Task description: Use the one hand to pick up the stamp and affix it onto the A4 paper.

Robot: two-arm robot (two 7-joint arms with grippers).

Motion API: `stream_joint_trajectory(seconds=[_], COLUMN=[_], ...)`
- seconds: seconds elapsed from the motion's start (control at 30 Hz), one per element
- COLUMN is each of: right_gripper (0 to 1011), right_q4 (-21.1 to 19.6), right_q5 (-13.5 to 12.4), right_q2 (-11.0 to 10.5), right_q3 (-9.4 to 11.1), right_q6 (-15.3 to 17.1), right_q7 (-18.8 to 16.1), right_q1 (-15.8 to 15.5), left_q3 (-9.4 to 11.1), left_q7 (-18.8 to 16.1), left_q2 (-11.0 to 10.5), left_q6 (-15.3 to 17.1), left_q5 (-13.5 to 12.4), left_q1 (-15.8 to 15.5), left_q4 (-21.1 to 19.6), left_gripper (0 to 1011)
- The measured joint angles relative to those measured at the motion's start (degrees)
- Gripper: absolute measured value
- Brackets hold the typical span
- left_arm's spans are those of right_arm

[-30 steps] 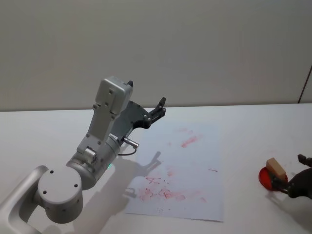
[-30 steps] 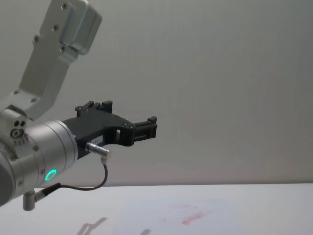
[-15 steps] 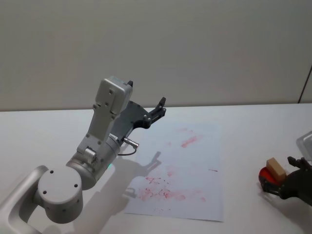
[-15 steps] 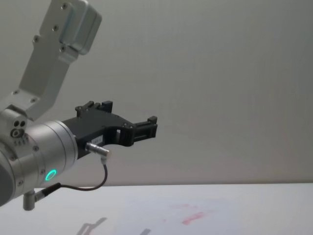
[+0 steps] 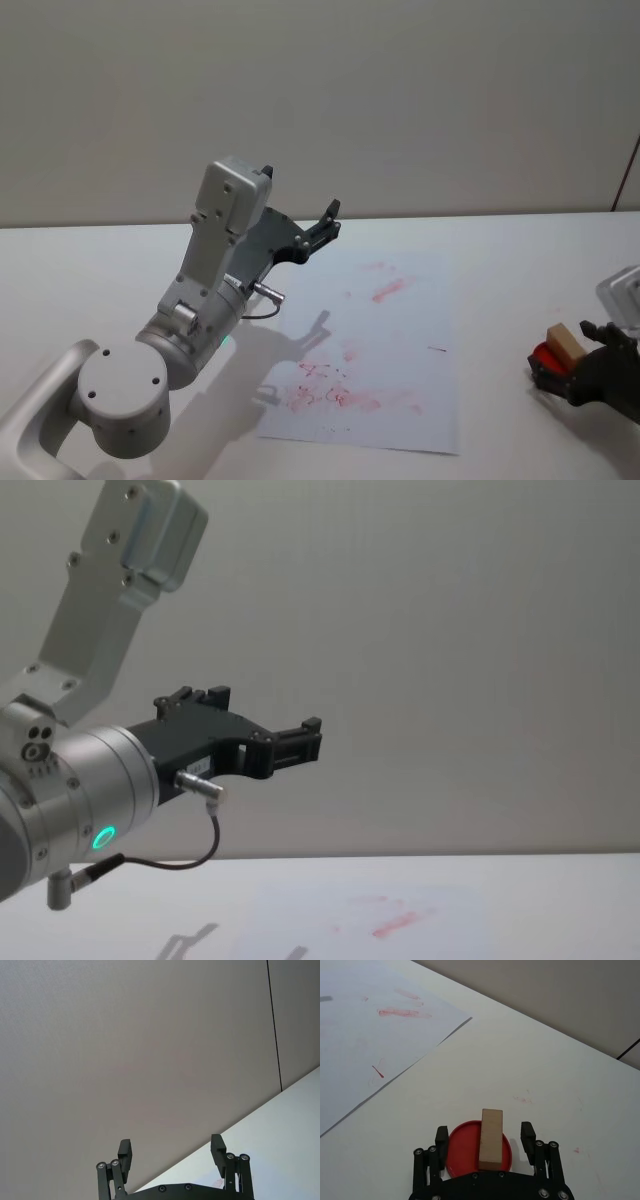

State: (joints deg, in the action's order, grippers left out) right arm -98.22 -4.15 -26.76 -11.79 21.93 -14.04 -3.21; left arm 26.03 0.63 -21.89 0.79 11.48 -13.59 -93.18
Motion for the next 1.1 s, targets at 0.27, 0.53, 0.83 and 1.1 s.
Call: stream_joint_trajectory(seconds=[0.27, 0.53, 0.83, 1.1], right_gripper=[683, 444, 217, 218], right_q4=[0.34, 0.51, 0.61, 0.64], right_q5=[0.42, 0.62, 0.75, 0.78], right_q2=[0.27, 0.39, 0.45, 0.49], right_q3=[-0.17, -0.25, -0.30, -0.32], right_q6=[0.05, 0.07, 0.07, -0.05], right_q7=[-0.09, -0.14, -0.18, -0.30], right_q1=[0.33, 0.49, 0.57, 0.62], left_q3=[0.00, 0.00, 0.00, 0.00], left_q7=[0.00, 0.00, 0.00, 0.00], left_q2=[0.00, 0.00, 0.00, 0.00], left_q6=[0.00, 0.00, 0.00, 0.00], left_q5=[0.00, 0.00, 0.00, 0.00], left_q1=[0.00, 0.00, 0.00, 0.00], left_q4=[0.00, 0.00, 0.00, 0.00], left_gripper=[1001, 1001, 1001, 1001])
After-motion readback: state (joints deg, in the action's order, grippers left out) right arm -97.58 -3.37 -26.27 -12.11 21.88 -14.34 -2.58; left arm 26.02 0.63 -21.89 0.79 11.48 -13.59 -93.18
